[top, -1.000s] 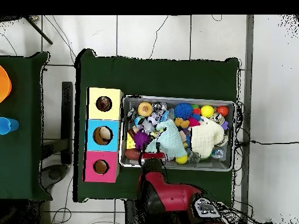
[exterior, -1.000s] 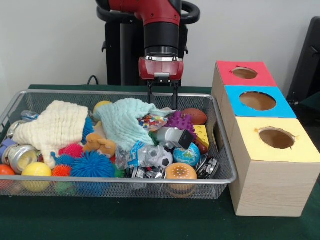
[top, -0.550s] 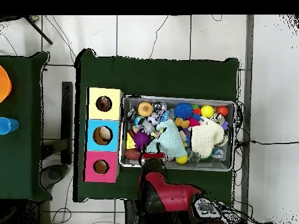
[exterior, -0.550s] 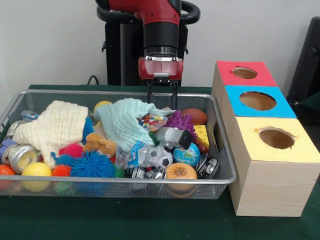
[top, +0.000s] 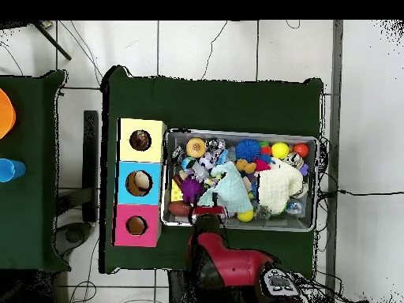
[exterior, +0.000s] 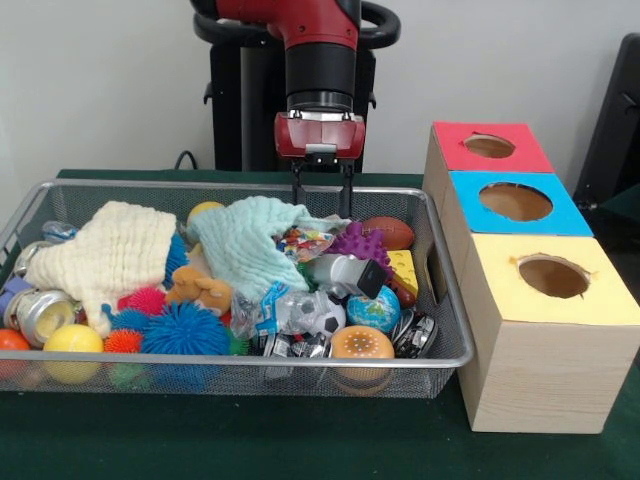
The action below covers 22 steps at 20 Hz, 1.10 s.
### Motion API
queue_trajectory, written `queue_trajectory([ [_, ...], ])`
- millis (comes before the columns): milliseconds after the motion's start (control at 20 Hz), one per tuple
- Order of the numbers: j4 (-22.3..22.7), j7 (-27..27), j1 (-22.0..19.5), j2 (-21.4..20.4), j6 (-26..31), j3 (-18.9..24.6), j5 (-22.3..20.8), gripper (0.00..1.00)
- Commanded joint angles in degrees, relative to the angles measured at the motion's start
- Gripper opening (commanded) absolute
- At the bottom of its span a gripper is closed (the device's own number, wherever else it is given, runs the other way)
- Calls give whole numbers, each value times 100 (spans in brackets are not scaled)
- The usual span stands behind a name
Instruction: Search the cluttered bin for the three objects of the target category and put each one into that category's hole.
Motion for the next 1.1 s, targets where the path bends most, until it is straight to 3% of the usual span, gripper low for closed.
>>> queue_trajectory([
  [50, -375, 966, -215, -127, -392, 198, -162, 100],
  [300, -416, 1023, -313, -305, -7, 380, -196, 100],
  [700, -375, 1012, -686, -1152, 1429, 1024, -250, 100],
  [1100, -331, 902, -914, -1245, 1602, 1170, -334, 100],
])
